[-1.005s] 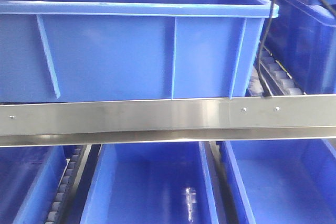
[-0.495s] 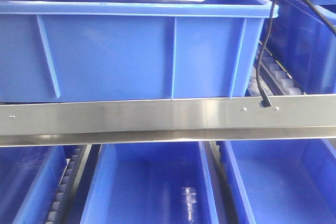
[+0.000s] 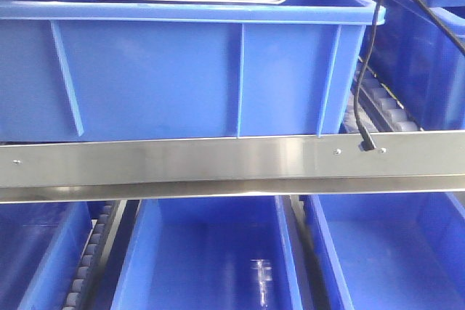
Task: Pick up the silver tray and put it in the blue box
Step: 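Raise the held tray over the blue crate and lower it inside, then open both grippers to release the tray into the blue crate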
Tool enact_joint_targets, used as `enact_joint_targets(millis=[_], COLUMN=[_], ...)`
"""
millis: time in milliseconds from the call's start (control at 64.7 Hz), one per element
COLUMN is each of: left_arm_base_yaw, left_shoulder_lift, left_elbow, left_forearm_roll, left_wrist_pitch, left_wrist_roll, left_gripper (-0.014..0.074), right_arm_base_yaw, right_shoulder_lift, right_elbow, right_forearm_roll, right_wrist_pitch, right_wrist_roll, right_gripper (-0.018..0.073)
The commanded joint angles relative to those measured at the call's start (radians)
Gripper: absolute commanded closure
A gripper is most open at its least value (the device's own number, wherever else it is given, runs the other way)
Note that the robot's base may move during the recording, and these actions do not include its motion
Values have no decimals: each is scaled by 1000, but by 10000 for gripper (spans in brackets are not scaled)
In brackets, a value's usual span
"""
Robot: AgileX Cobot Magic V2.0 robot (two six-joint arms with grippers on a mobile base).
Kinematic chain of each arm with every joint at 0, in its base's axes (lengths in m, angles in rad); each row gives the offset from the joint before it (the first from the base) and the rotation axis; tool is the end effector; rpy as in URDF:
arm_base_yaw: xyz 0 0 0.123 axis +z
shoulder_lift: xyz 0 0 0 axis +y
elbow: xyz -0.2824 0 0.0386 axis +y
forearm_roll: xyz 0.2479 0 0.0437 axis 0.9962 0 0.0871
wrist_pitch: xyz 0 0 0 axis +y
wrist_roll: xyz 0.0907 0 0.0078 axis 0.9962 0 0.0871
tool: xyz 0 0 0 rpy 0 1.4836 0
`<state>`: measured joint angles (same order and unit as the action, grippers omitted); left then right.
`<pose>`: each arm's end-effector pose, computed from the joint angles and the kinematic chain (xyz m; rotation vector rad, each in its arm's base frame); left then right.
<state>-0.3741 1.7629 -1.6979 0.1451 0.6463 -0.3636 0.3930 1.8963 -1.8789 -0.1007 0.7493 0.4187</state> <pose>0.3900 -0.1446 0.3676 0.0898 2.1968 -0.2552 0.4146 0.1651 0.3606 -0.0173 2.2655 0.3191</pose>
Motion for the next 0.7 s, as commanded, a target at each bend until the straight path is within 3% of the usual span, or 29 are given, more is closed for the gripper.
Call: enact_joint_targets(millis=[0,325,417,479,556,618,680], left_arm_base_yaw=[2,2,2,2,2,4,9], left_shoulder_lift=[-48,-25,-18,-16,-16,-16,-16], left_elbow=[-38,-38,-38,-38,-38,-38,-38], left_forearm_roll=[10,3,-20,-22,-11,8,19], left_wrist_pitch=[-81,-57,-48,-48,-60,-74,-82], left_wrist_roll=[-4,-4,-4,-4,-4,-4,-4], left_gripper=[611,608,596,520,340,223,158], right_arm_base_yaw=[-7,-7,-7,-7,-7,-12,-19], right_shoulder_lift=[-56,-56,-56,-56,-55,-54,-51], right_elbow=[-40,-40,-40,-40,-40,-40,-40], right_forearm_roll=[-7,23,23,23,22,19,9], right_wrist_pitch=[-97,-97,-94,-93,-97,-101,-101], right_wrist_roll=[-9,-9,-9,-9,-9,-9,-9], right_gripper=[500,496,422,324,199,130,81])
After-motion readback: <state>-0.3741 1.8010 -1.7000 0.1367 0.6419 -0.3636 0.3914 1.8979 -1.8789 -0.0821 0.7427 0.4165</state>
